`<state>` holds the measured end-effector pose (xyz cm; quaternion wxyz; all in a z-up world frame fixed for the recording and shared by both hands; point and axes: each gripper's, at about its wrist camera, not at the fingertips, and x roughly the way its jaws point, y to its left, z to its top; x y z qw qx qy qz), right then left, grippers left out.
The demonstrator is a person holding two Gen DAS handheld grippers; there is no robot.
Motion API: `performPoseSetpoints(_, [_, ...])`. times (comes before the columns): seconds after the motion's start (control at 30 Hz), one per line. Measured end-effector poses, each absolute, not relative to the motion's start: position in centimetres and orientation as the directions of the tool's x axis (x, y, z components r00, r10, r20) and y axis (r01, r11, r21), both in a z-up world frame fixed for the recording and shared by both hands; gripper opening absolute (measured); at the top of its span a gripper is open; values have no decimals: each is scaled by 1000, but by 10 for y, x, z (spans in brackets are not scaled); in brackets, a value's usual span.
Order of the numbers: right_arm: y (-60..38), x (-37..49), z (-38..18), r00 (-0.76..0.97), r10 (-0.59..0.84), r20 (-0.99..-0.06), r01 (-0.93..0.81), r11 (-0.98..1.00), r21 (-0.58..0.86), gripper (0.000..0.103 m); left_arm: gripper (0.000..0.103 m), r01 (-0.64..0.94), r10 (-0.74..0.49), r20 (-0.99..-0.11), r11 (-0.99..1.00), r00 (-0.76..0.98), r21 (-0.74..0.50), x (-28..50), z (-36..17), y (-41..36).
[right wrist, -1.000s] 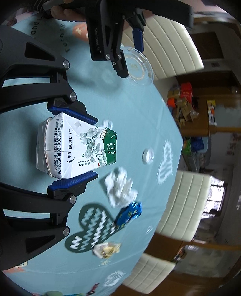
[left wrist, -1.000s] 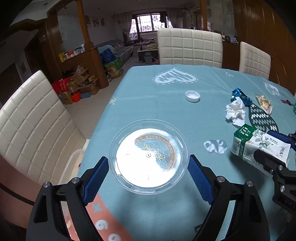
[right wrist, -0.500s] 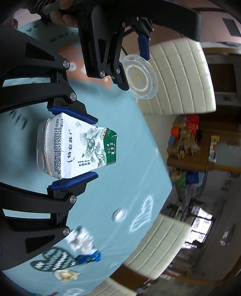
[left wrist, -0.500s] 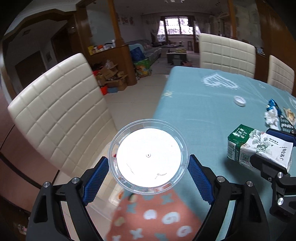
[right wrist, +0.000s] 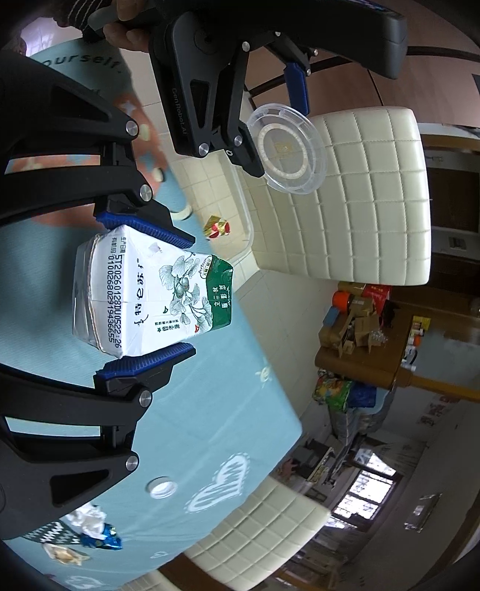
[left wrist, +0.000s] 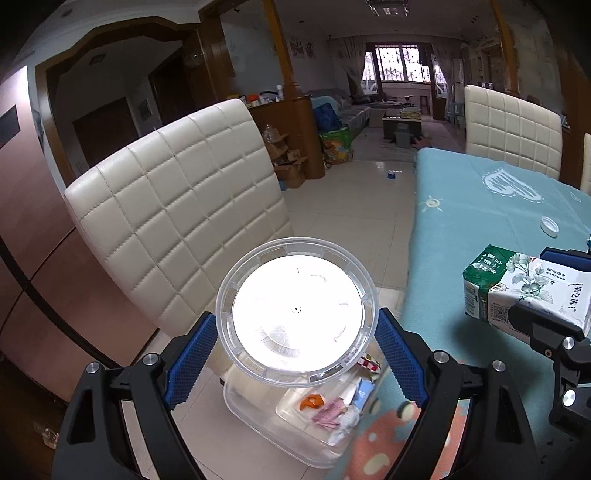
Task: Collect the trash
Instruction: 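Carry the milk carton with the right tool while the left tool carries the clear lid to the bin, then open the left tool to drop the clear lid into the bin, then lower the milk carton into the bin and open the right tool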
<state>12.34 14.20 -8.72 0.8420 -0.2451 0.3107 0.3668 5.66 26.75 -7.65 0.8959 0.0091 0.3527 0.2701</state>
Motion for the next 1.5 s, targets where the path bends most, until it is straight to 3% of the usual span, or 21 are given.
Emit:
performPoseSetpoints(0.83, [179, 133, -89, 567, 493, -660, -767, 608, -205, 54, 86, -446, 441, -667, 877, 600, 178, 60, -95, 282])
performPoseSetpoints(1.5, [242, 117, -96, 468, 578, -668, -844, 516, -145, 53, 86, -560, 475, -685, 820, 552, 117, 30, -100, 335])
